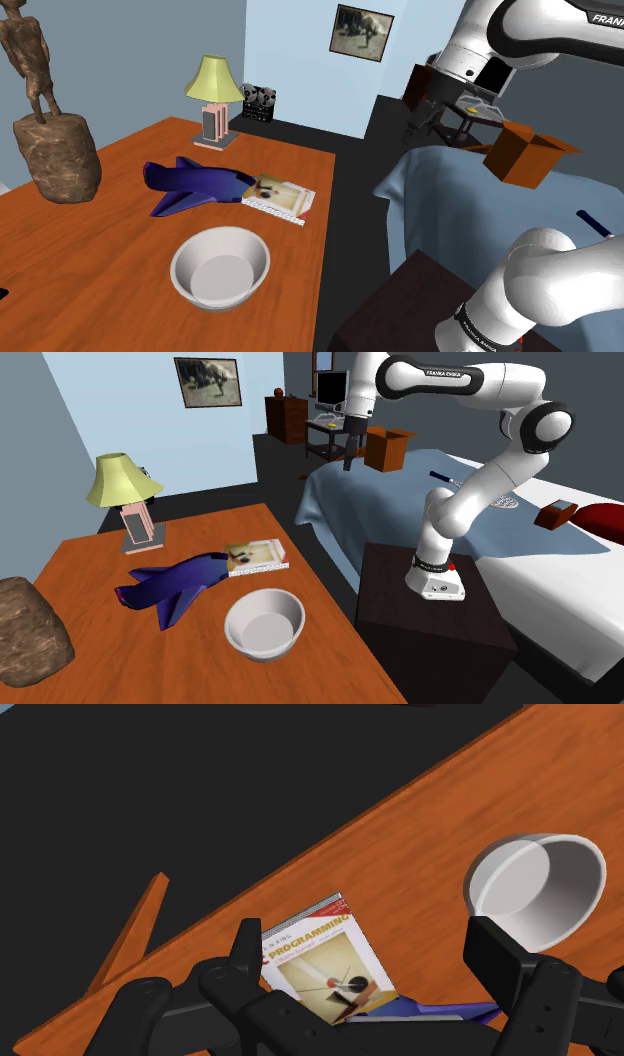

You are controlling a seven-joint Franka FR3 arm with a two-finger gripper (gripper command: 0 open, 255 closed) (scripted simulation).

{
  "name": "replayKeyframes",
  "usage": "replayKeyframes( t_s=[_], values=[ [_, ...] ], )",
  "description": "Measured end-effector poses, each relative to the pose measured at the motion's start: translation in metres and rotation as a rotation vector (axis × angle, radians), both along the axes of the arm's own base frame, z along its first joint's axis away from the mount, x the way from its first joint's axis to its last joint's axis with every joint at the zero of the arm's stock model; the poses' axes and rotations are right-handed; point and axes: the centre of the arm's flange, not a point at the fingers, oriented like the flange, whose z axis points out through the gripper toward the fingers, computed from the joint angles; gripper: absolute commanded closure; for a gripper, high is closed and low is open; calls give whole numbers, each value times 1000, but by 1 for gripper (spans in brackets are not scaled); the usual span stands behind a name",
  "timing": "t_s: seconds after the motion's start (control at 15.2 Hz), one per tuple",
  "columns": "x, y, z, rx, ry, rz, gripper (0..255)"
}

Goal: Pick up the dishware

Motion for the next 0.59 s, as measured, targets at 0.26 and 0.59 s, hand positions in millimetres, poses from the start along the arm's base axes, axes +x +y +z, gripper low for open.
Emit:
replayKeyframes(
  t_s=[0.26,0.59],
  values=[
    [13,16,-17,12,10,0,0],
    [40,53,-60,40,33,-1,0]
  ],
)
